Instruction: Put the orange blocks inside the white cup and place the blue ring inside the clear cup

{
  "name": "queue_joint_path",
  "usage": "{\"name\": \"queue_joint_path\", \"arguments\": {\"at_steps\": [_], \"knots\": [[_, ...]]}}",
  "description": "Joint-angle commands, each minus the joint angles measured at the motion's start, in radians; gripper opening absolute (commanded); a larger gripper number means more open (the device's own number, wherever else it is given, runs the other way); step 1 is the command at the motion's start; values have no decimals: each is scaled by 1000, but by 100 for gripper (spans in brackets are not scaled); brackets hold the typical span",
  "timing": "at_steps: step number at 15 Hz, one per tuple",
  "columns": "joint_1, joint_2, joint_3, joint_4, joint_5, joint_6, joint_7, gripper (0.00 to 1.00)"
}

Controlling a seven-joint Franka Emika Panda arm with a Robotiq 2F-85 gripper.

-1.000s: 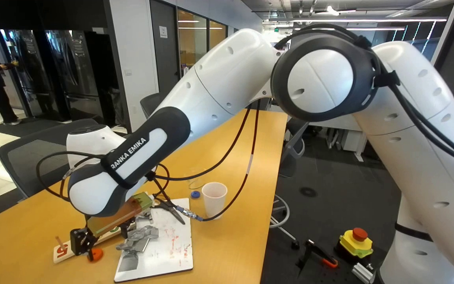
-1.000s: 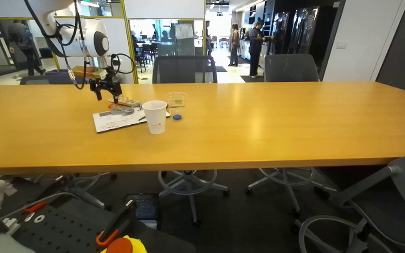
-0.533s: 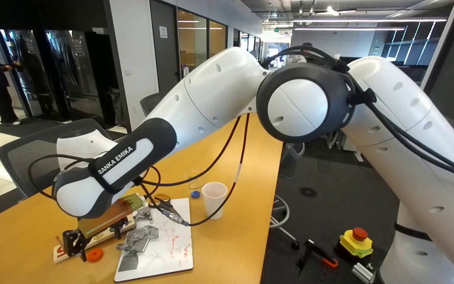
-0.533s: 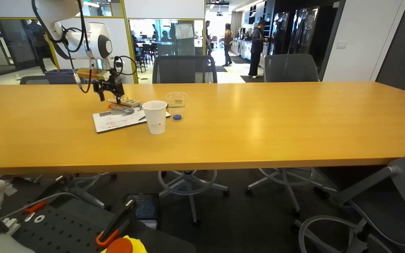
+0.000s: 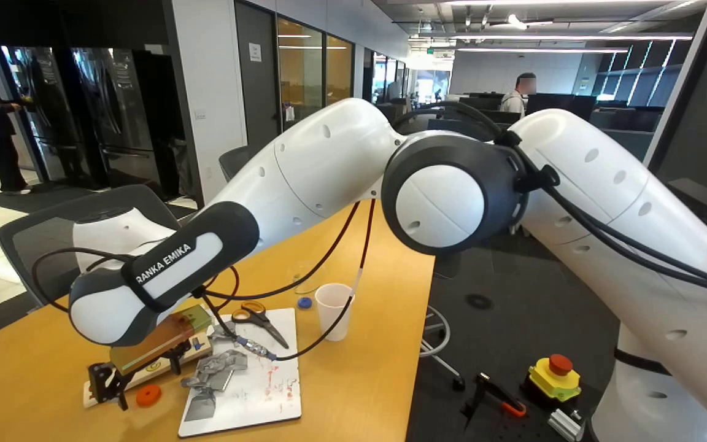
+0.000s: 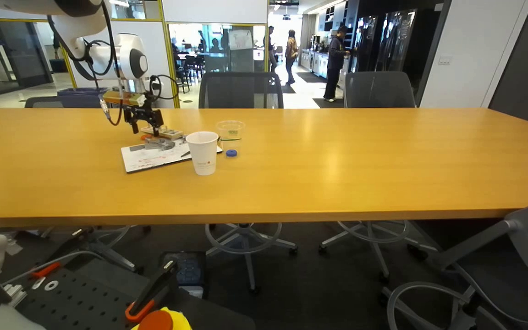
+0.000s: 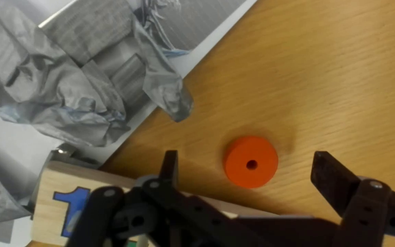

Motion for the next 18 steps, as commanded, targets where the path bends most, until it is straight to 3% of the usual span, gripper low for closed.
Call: {"name": "queue_joint_path", "arguments": {"at_steps": [1, 18], "knots": [[21, 48, -19, 104, 16, -49, -17, 100], [15, 66, -17, 131, 30, -97, -19, 100]]}}
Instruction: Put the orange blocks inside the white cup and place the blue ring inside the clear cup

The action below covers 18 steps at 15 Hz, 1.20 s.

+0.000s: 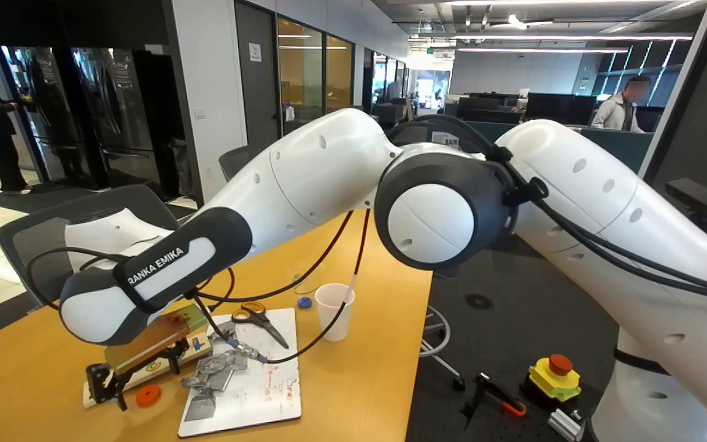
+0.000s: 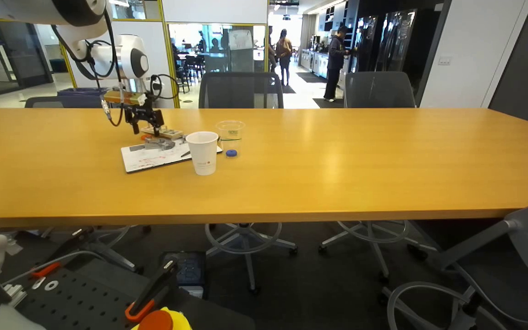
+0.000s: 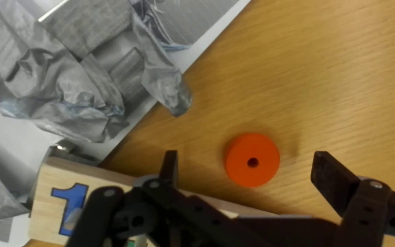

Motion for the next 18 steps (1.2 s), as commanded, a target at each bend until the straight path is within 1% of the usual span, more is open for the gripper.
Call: {"name": "queue_joint_path", "arguments": {"at_steps": [1, 6, 8, 9, 10, 11, 13, 15, 16, 18], "knots": [[4, 25, -7, 50, 26, -26, -19, 100], [4, 28, -7, 47, 25, -20, -22, 100], [4, 26, -8, 45, 24, -13, -22, 74], [4, 26, -8, 44, 23, -13, -22, 66], [-6, 19, 6, 33, 7, -8, -14, 58], [-6, 18, 5, 31, 6, -7, -14, 49], [-6, 15, 3, 31, 4, -5, -10, 34], [-4, 12, 0, 29, 1, -4, -4, 20], [-3, 7, -2, 23, -1, -3, 1, 17], [-4, -18, -5, -5, -2, -2, 9, 17]]}}
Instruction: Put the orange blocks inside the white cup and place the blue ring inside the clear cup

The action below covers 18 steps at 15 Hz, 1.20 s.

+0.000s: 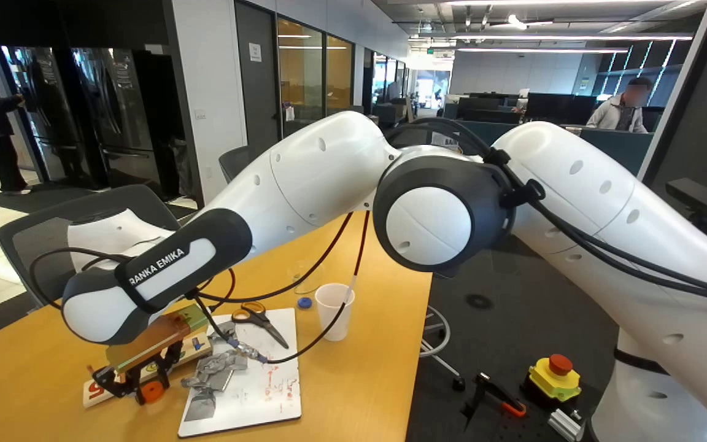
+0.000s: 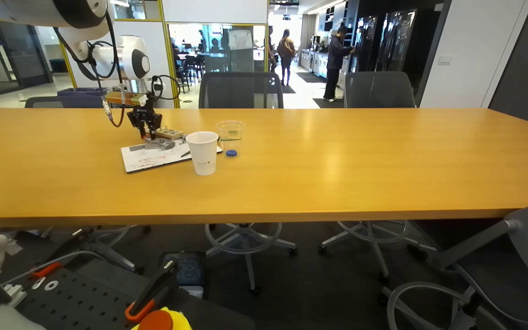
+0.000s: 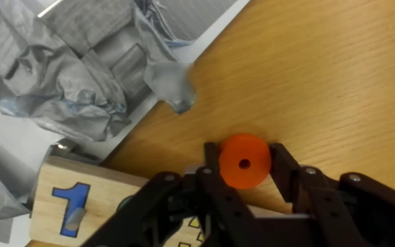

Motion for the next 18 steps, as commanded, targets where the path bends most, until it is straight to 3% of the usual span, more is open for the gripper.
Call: {"name": "queue_joint_path", "arguments": {"at_steps": [1, 7, 12, 18], "knots": [[-1, -41, -5, -29, -3, -2, 11, 17], [-35, -244, -4, -220, 10, -16, 24, 17], [-67, -473, -60, -452, -7, -56, 47, 17], [-182, -710, -74, -748, 12, -34, 0, 17]]}}
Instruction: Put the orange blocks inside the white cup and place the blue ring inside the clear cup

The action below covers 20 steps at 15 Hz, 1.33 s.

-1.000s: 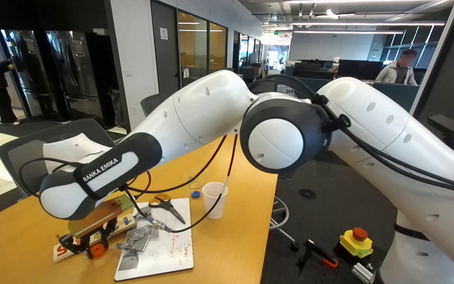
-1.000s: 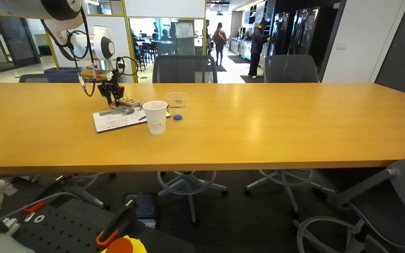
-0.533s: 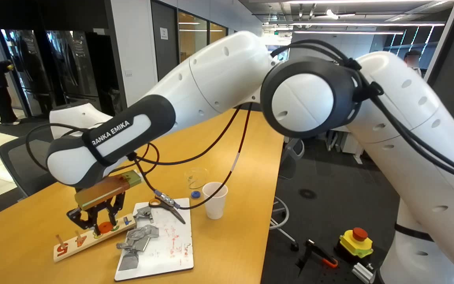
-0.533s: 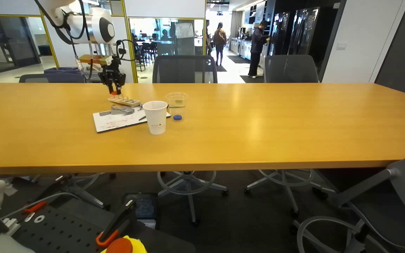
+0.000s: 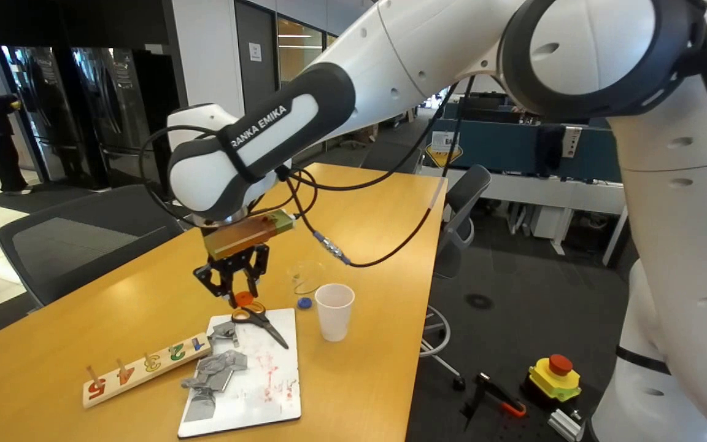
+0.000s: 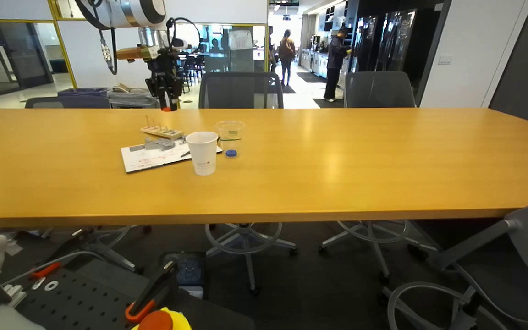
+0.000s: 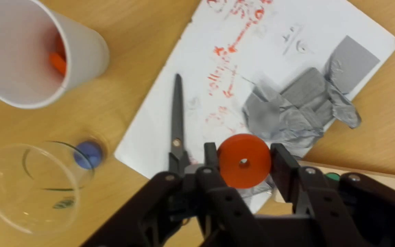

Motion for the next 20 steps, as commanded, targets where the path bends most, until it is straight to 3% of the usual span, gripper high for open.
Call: {"name": "queue_joint_path", "arguments": {"at_steps": [1, 9, 13, 20], "knots": [[-70, -175, 2, -230, 12, 36, -34, 17], [-188, -289, 0, -441, 28, 140, -93, 17], [-207, -286, -5, -490, 12, 248, -71, 17], [-231, -309, -21, -544, 10, 332, -69, 17]]}}
